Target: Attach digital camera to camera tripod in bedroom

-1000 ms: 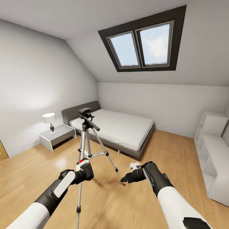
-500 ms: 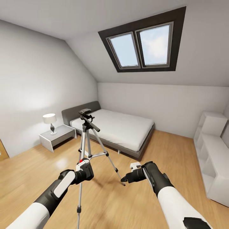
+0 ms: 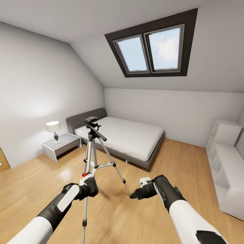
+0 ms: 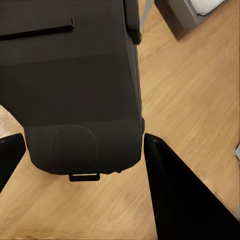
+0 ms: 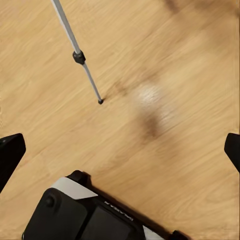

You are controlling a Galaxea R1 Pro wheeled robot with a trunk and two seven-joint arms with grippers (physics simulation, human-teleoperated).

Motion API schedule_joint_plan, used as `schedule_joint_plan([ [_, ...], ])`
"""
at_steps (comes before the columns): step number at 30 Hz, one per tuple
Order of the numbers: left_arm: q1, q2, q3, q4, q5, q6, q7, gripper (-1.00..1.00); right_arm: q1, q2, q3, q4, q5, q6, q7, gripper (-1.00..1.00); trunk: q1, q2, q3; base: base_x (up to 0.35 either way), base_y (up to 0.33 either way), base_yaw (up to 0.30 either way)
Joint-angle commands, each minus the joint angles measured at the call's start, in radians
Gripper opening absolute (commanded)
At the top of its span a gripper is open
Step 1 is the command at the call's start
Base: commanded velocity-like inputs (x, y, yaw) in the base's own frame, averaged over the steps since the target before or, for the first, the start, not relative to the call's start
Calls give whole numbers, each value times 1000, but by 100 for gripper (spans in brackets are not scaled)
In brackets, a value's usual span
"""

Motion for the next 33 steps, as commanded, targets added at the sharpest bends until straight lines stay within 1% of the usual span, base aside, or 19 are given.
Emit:
schedule_joint_plan([
  [1, -1, 1, -5, 5, 11, 2, 8, -100, 0, -5, -8, 18, 9, 4, 8, 100, -4, 6, 3, 0, 0, 0],
  [2, -1, 1, -6, 13, 13, 4, 8, -100, 0, -11, -8, 37, 9, 3, 8, 100, -7, 13, 6, 0, 0, 0],
  [3, -1, -1, -8, 106, 18, 7, 8, -100, 0, -69, -8, 156, 11, -4, 5, 100, -7, 13, 6, 0, 0, 0],
  [5, -1, -5, -8, 200, 18, 4, 4, -100, 0, -118, -7, 240, 12, -34, 3, 100, -7, 13, 6, 0, 0, 0],
  [6, -1, -6, -9, 234, 18, 3, 1, -100, 0, -134, -7, 269, 12, -52, 3, 100, -7, 13, 6, 0, 0, 0],
  [9, 0, -15, -9, 449, 14, -19, -52, -100, 0, -205, -6, 454, 11, -214, 0, 100, -7, 13, 6, 0, 0, 0],
  [11, 0, -23, -9, 518, 12, -40, -85, -100, 2, -217, -5, 496, 10, -274, -2, 100, -7, 13, 6, 0, 0, 0],
  [12, 0, -34, -9, 585, 10, -67, -121, -100, 12, -225, -5, 520, 10, -322, -9, 100, -7, 13, 6, 0, 0, 0],
  [15, 1, -48, -9, 678, 9, -113, -172, -100, 49, -234, -6, 540, 10, -369, -25, 100, -7, 13, 6, 0, 0, 0],
  [16, 1, -55, -9, 720, 8, -140, -199, -100, 80, -237, -6, 548, 9, -390, -42, 100, -7, 13, 6, 0, 0, 0],
  [17, 3, -62, -10, 766, -8, -181, -239, -100, 157, -239, -6, 557, 9, -428, -108, 100, -7, 13, 6, 0, 0, 0],
  [20, 17, -65, -10, 777, -23, -193, -250, -100, 205, -235, -5, 560, 10, -459, -168, 100, -7, 13, 6, 0, 0, 0],
  [21, 39, -68, -10, 782, -34, -197, -254, -100, 241, -233, -5, 561, 9, -480, -214, 100, -7, 13, 6, 0, 0, 0],
  [24, 87, -70, -10, 785, -51, -208, -259, -100, 294, -233, -6, 562, 6, -505, -281, 100, -7, 13, 6, 0, 0, 0],
  [25, 123, -72, -10, 787, -61, -228, -260, -100, 328, -234, -7, 563, 5, -517, -319, 100, -7, 13, 6, 0, 0, 0],
  [27, 157, -75, -10, 788, -68, -262, -261, -100, 357, -235, -8, 564, 5, -526, -347, 100, -7, 13, 6, 0, 0, 0],
  [28, 189, -79, -10, 789, -72, -304, -262, -100, 384, -237, -8, 564, 4, -534, -365, 100, -7, 13, 6, 0, 0, 0],
  [31, 247, -84, -9, 791, -77, -385, -262, -100, 436, -239, -9, 565, 3, -561, -386, 100, -7, 13, 6, 0, 0, 0],
  [33, 268, -86, -9, 791, -80, -412, -262, -100, 460, -239, -10, 565, 2, -581, -391, 100, -7, 13, 6, 0, 0, 0],
])
